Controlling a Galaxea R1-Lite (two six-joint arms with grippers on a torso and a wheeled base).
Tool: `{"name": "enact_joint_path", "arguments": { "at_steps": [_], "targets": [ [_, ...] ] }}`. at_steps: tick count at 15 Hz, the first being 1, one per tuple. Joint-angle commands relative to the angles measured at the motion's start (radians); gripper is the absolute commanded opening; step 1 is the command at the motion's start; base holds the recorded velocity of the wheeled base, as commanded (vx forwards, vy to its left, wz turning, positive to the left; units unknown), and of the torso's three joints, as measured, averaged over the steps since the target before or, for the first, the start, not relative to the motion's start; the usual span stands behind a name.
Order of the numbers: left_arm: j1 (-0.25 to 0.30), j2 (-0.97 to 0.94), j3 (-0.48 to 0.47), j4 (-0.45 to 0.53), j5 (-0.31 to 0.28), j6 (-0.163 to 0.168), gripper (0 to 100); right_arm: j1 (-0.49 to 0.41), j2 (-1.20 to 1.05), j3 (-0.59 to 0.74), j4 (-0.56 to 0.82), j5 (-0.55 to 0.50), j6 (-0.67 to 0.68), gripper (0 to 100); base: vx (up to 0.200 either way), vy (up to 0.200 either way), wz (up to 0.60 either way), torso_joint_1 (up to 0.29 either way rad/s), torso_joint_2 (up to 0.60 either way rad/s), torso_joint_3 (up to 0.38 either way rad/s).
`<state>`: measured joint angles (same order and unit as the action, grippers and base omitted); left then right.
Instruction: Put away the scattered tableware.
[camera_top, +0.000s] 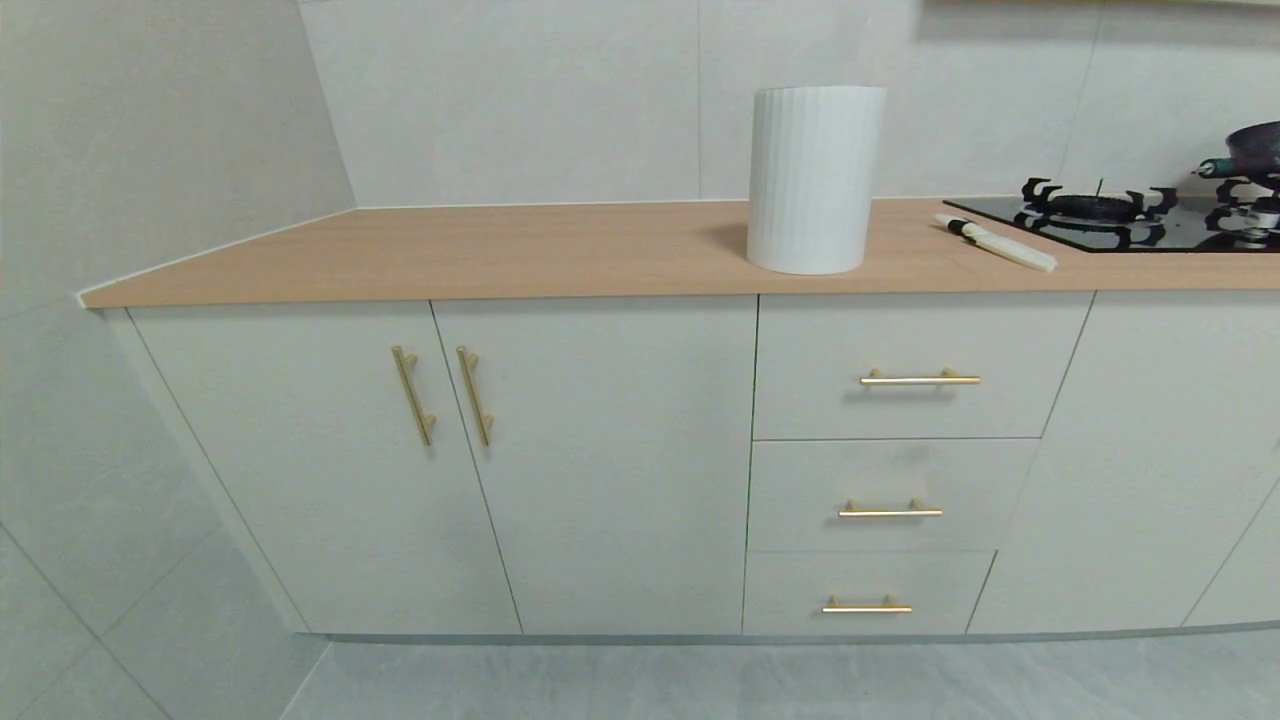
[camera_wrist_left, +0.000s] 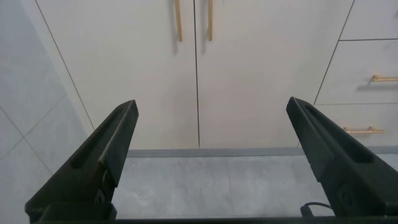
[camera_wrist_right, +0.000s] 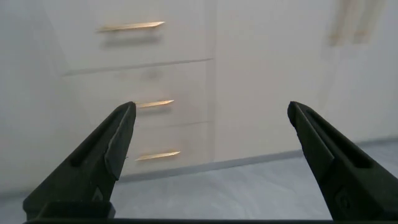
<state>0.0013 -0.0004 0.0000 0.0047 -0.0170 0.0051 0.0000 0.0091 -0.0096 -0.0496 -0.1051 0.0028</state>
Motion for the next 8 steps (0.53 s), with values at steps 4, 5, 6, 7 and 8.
{"name": "enact_joint_path", "arguments": {
  "at_steps": [4,5,6,7,8],
  "targets": [
    [0.0,0.0,0.0,0.0,0.0,0.001,100,0.002,-0.009,0.01,-0.001,0.039,-0.001,100,0.0,0.0,0.0,0.0,0.0,0.0],
    [0.0,0.0,0.0,0.0,-0.001,0.01,100,0.002,-0.009,0.01,0.0,0.05,0.0,100,0.0,0.0,0.0,0.0,0.0,0.0],
    [0.0,0.0,0.0,0.0,-0.001,0.003,100,0.002,-0.008,0.01,-0.001,0.061,-0.001,100,0.0,0.0,0.0,0.0,0.0,0.0],
    [0.0,0.0,0.0,0.0,0.0,-0.002,100,0.002,-0.008,0.01,0.028,0.081,-0.007,100,0.0,0.0,0.0,0.0,0.0,0.0],
    [0.0,0.0,0.0,0.0,0.0,-0.002,100,0.002,-0.009,0.003,0.076,0.11,-0.012,100,0.0,0.0,0.0,0.0,0.0,0.0]
  ]
}}
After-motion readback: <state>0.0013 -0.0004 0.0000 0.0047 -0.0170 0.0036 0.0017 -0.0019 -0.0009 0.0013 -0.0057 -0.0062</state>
